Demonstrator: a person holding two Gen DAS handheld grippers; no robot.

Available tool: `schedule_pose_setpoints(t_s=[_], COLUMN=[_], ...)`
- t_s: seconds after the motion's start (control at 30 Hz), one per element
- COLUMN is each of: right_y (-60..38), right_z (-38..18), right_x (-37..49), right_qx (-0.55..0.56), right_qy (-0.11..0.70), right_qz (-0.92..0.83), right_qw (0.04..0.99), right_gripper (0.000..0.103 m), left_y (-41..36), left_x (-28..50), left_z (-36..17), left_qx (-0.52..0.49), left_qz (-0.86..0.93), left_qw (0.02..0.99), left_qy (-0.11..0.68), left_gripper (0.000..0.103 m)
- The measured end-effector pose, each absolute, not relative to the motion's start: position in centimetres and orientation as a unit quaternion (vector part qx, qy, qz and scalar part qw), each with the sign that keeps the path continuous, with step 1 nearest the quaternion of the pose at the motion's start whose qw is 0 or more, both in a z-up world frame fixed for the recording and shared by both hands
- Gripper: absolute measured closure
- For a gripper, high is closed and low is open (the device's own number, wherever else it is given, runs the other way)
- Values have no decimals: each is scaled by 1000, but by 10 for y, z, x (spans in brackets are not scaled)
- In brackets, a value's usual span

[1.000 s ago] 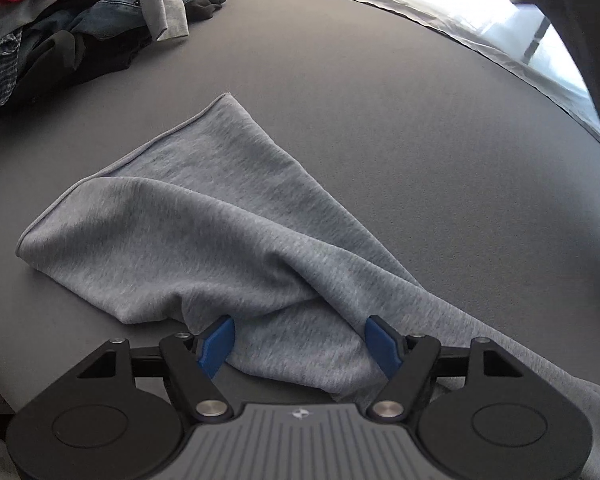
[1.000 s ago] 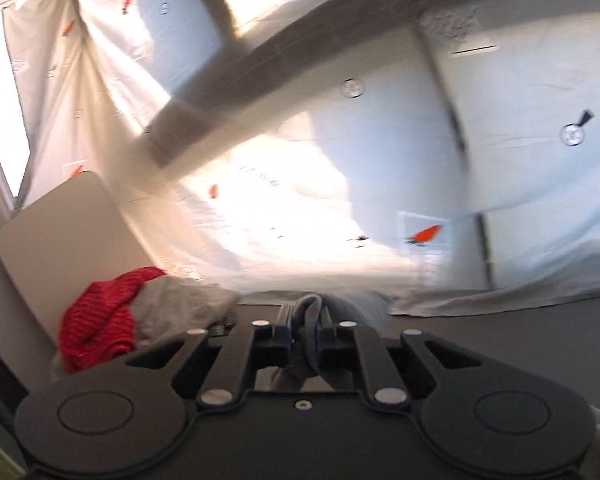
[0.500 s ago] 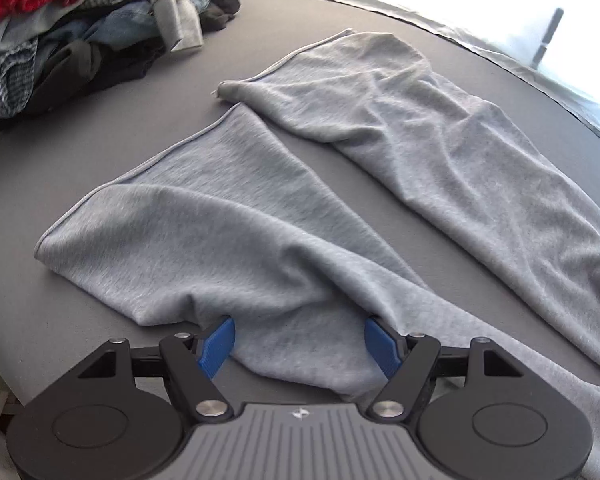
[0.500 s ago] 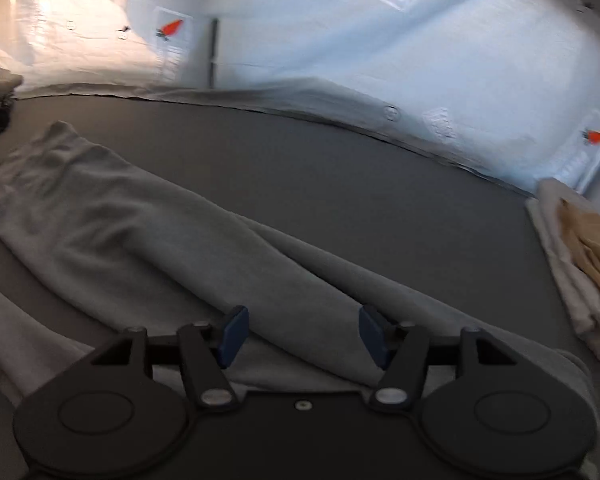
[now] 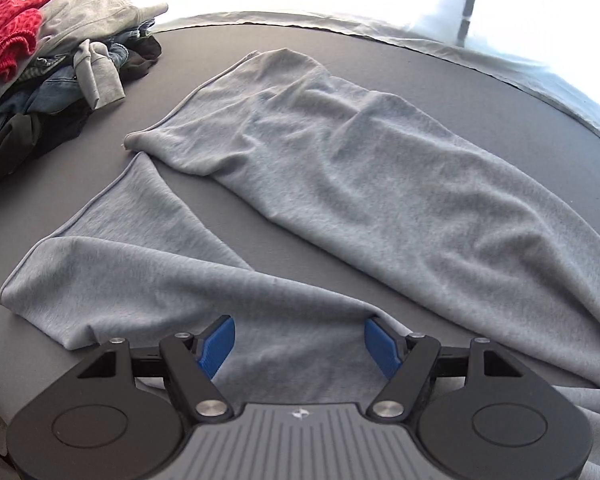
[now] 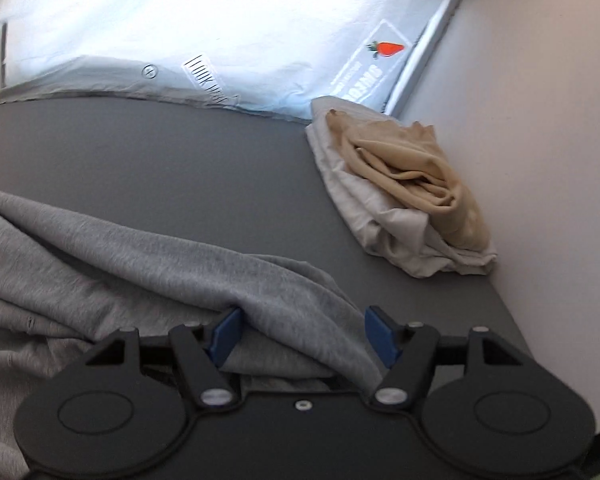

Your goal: Fold clothes

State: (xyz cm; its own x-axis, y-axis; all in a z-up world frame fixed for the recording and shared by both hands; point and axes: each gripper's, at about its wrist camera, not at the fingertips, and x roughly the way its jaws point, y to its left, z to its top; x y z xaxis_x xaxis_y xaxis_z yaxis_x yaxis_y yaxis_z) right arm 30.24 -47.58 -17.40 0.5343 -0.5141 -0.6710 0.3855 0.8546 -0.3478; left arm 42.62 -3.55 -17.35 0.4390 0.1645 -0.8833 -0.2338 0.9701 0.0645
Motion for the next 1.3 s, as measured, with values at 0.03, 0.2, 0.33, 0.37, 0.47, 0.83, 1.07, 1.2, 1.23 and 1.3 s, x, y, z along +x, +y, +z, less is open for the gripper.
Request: schedule_pose_setpoints(t_s=[0.03,0.2,0.33,0.37,0.47,0.83,1.07,1.2,1.23,1.3], right_y=[-477,-474,-482,-486,-494,-466,-434,-454,-463,-480], right_z=[-177,-179,-167,-164,-148,-122,-171,-191,-193,-200], right_x=[307,335,364,375,418,574,480,387,364,319], right_qx=[-86,-120,-103,-103,-120,-99,-91,-37,-12,48], right_qy=[416,420,390,383,349,275,330,375,380,388], right_qz=[-240,-206,-205,-205,-204,-166,-181,-255,-273,-310], right_qw=[873,876,892,895,907,942,922,891,884,867], right_gripper=[40,89,100,101,102,67,36,33,32,27], left_y=[-38,-37,-32,-32,-30,-25,-25,-28,-29,-32], left_x=[426,426,433,435,442,456,455,450,448,445], left_z=[-173,-172,-180,-182,-188,-195,-196,-190,-188,-183], left_qx=[-32,-29,-20,-19,-17,-34,-34,-32,-32,-32], left_qz=[119,135,145,146,147,161,164,152,149,141], left_qw=[847,843,832,829,822,813,815,822,825,830], left_qy=[517,519,535,539,550,559,556,547,544,538], left_gripper=[30,30,30,30,30,26,26,26,26,26])
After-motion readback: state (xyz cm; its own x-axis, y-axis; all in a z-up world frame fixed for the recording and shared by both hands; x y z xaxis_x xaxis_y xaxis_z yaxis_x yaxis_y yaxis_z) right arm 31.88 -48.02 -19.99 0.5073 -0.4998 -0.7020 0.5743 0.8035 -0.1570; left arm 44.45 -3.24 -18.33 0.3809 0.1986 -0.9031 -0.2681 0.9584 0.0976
